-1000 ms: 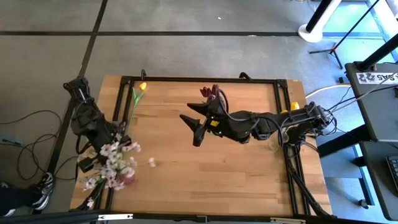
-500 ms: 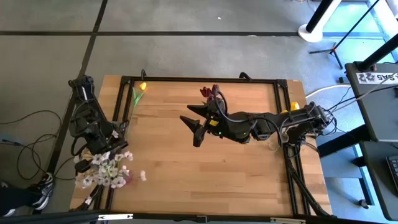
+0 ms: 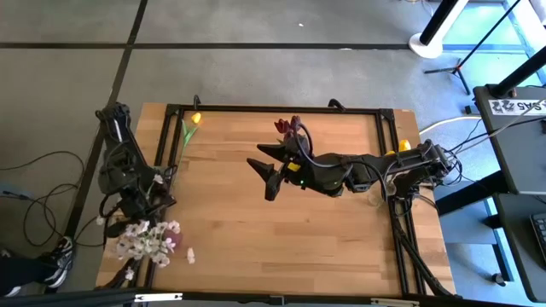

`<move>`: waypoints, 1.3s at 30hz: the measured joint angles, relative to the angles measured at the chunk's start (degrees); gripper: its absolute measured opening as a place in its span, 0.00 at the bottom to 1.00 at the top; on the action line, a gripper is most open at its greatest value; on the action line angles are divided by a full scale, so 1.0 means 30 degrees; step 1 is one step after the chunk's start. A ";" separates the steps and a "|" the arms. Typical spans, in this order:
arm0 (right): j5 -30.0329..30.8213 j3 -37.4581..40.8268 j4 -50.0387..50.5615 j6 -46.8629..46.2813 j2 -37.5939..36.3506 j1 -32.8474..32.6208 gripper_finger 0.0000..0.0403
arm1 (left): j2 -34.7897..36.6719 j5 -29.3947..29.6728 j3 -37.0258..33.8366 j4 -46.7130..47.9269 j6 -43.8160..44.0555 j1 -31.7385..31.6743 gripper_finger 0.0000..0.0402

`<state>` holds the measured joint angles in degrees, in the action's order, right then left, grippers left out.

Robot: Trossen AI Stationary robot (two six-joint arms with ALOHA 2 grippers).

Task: Sort flowers into vase by color
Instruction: Put the white flowers into the violet vase

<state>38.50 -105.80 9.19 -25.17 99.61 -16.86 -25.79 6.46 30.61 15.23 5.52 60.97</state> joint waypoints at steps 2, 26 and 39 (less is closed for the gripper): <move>0.0007 0.0000 0.0000 -0.0131 0.0000 -0.0002 0.62 | 0.0019 0.0007 -0.0567 -0.0467 0.0024 0.0000 0.01; -0.1042 0.0000 0.1151 -0.1540 -0.0007 -0.0024 0.62 | 0.1578 0.1078 -0.1233 0.0149 0.0052 -0.0014 0.27; -0.1559 0.0000 0.1324 -0.1581 -0.0015 -0.0024 0.62 | 0.1580 0.1971 0.1424 0.1116 -0.0553 -0.0015 0.35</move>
<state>33.82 -105.80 13.16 -29.91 99.57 -16.93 -21.05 12.37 34.88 18.58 3.86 60.93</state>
